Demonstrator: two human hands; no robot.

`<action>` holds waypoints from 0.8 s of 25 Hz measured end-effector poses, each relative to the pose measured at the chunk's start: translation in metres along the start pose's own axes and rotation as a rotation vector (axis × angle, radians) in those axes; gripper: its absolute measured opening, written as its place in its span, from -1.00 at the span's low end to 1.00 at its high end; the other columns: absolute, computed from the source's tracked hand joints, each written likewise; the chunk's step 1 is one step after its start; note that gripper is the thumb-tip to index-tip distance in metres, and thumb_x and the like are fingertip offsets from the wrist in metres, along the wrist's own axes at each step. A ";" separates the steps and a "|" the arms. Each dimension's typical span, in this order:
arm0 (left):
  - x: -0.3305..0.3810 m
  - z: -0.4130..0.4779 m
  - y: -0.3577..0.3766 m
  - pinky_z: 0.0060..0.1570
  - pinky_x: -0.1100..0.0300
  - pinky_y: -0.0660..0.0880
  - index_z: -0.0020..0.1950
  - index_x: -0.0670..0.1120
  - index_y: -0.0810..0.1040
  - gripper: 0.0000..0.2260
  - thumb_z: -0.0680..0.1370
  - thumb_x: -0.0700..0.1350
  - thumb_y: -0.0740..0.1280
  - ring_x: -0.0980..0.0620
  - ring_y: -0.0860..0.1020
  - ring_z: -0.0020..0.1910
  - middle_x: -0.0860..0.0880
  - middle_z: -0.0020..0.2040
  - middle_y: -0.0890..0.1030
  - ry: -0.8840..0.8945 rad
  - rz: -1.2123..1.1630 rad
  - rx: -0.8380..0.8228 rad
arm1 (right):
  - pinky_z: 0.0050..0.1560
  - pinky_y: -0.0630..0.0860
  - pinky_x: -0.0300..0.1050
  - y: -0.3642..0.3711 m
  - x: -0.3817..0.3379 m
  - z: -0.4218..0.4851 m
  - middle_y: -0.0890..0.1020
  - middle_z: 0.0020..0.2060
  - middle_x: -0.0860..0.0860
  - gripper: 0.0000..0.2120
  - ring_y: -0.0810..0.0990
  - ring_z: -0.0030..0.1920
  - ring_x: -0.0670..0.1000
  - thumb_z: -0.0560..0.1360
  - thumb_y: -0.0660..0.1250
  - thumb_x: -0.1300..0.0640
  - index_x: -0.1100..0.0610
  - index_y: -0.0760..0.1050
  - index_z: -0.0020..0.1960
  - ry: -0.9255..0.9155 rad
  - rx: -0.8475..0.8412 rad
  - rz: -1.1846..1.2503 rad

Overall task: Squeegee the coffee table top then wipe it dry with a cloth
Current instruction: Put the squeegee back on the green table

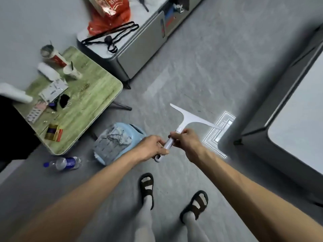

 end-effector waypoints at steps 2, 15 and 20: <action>-0.041 -0.011 -0.045 -0.40 0.35 0.42 -0.13 -0.07 0.57 -0.87 0.43 -0.22 0.48 0.20 0.51 -0.45 0.03 -0.37 0.55 -0.027 -0.041 0.048 | -0.24 0.63 -0.04 0.060 0.001 0.003 0.59 -0.13 0.22 -0.75 0.62 -0.25 0.13 0.47 0.41 0.30 0.25 0.38 0.05 -0.033 0.006 -0.101; -0.333 0.099 -0.386 -0.01 0.21 0.41 0.20 -0.34 0.52 -0.63 0.41 -0.41 0.44 -0.02 0.50 -0.01 -0.22 0.06 0.59 -0.099 -0.160 0.279 | 0.01 0.56 0.23 0.473 0.051 0.186 0.66 -0.18 0.22 -0.88 0.61 -0.19 0.18 0.53 0.32 0.20 0.24 0.55 -0.12 -0.096 0.001 -0.362; -0.410 0.163 -0.481 0.05 0.07 0.55 0.10 -0.09 0.59 -0.74 0.43 -0.19 0.48 -0.05 0.63 -0.04 -0.03 -0.01 0.66 -0.086 -0.031 0.425 | -0.01 0.59 0.23 0.582 0.066 0.272 0.61 -0.29 0.14 -0.73 0.64 -0.20 0.20 0.52 0.35 0.17 0.13 0.41 -0.33 -0.138 0.023 -0.385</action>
Point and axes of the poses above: each hand's wrist, its own z-axis towards the middle knuckle, its own y-axis out of the palm, x = y × z, the point moved 9 cm from there along z, towards the middle knuckle
